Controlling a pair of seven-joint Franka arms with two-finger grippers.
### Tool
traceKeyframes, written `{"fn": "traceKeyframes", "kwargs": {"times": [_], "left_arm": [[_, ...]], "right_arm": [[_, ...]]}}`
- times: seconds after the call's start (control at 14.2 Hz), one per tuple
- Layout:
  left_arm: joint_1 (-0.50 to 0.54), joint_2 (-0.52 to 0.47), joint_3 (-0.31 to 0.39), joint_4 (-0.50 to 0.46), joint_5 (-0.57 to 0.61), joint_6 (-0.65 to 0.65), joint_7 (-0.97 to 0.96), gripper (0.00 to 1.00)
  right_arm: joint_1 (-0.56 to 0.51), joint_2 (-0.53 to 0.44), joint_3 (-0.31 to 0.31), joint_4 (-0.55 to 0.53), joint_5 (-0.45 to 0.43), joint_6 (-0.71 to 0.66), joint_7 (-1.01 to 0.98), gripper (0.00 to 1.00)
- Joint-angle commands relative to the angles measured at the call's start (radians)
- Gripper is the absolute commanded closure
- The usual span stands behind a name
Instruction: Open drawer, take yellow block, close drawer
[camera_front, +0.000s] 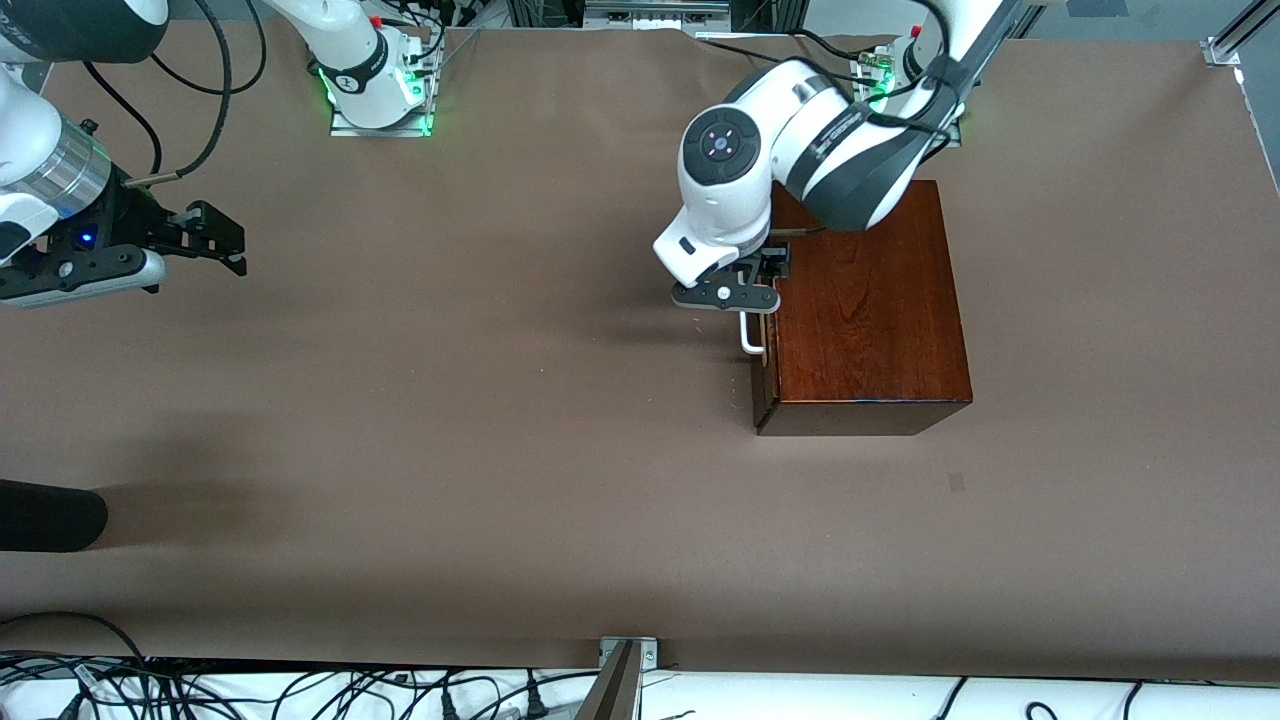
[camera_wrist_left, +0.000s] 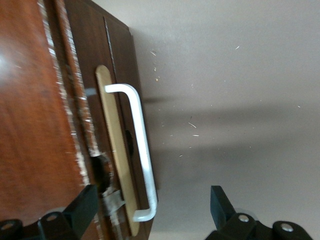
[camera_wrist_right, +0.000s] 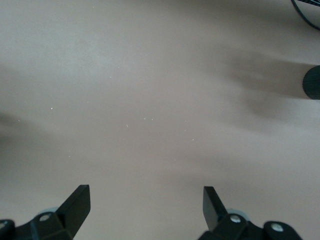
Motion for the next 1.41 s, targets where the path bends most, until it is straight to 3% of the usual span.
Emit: {"fn": "traceKeyframes", "kwargs": {"times": [0.0, 1.34], "left_arm": [[-0.017, 0.013, 0.0, -0.03, 0.085, 0.025, -0.044, 0.0], [-0.069, 0.12, 0.0, -0.046, 0.183, 0.176, -0.182, 0.0]], "right_arm": [[-0.008, 0.006, 0.007, 0.018, 0.005, -0.004, 0.004, 0.0], [-0.008, 0.006, 0.005, 0.018, 0.005, -0.004, 0.004, 0.0]]}}
